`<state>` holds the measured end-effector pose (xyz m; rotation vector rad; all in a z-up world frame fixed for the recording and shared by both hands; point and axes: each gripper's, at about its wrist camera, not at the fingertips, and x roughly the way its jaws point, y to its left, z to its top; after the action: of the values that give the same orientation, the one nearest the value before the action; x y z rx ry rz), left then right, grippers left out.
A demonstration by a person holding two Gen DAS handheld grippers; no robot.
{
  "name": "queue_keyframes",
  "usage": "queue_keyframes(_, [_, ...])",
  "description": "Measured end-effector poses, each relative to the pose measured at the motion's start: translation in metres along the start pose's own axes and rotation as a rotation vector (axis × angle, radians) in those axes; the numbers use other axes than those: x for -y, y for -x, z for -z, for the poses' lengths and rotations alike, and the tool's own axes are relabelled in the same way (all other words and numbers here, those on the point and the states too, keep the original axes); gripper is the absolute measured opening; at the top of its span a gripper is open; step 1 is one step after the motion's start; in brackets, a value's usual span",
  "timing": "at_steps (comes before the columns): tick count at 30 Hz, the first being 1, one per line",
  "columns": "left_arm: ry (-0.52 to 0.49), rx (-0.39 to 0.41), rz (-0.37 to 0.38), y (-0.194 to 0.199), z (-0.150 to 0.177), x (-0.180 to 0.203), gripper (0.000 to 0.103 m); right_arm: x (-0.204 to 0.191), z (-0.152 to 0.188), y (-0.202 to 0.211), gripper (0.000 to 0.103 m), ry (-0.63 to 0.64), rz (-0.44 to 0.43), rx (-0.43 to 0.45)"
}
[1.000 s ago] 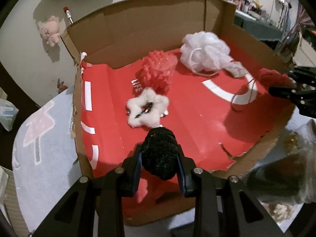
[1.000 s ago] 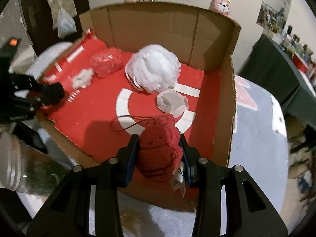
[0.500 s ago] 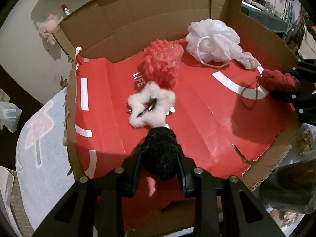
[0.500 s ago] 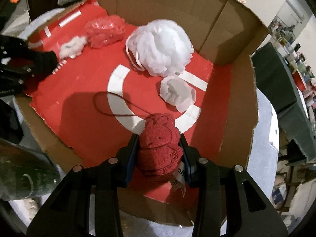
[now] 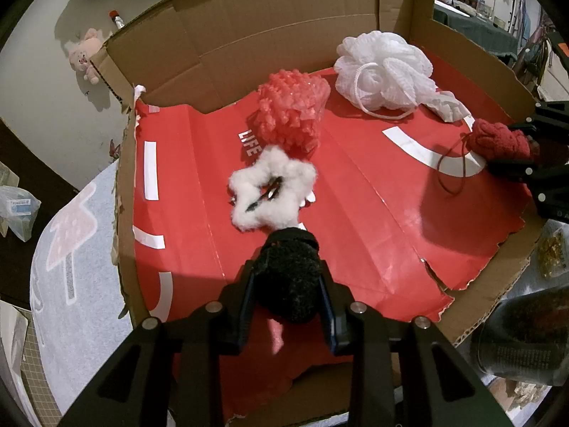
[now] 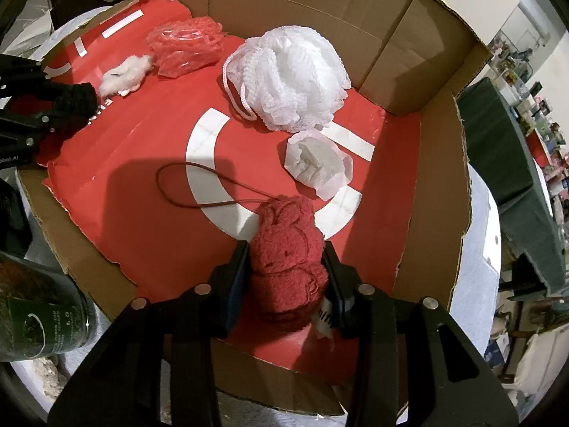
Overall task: Organize soft objects
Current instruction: 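Lower the pom-pom and red toy into the box and open both grippers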
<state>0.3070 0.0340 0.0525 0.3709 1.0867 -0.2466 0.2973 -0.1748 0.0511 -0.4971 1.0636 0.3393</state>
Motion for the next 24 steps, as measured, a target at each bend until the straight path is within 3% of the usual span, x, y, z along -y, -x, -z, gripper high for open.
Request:
queue_keyframes(7, [-0.004,0.004,0.009,0.002,0.0,0.0,0.037,0.0,-0.001,0.001,0.042,-0.005,-0.008,0.002])
queue_keyframes(13, [-0.007,0.031,0.029,0.013,0.001,0.004,0.048,0.0,-0.003,0.003,0.047,-0.013,-0.034,-0.001])
queue_keyframes(15, [-0.006,0.047,0.03,0.019,0.001,0.005,0.061,-0.001,-0.003,0.006,0.052,-0.011,-0.039,0.004])
queue_keyframes(17, [0.003,0.078,0.031,0.028,0.002,0.004,0.067,-0.002,-0.003,0.011,0.056,-0.011,-0.048,0.016])
queue_keyframes(20, [0.021,0.112,0.043,0.04,0.004,0.0,0.067,-0.002,-0.001,0.022,0.066,-0.017,-0.031,0.041])
queue_keyframes(24, [0.056,0.175,0.049,0.063,0.01,-0.002,0.073,0.005,0.001,0.043,0.066,-0.057,-0.033,0.086])
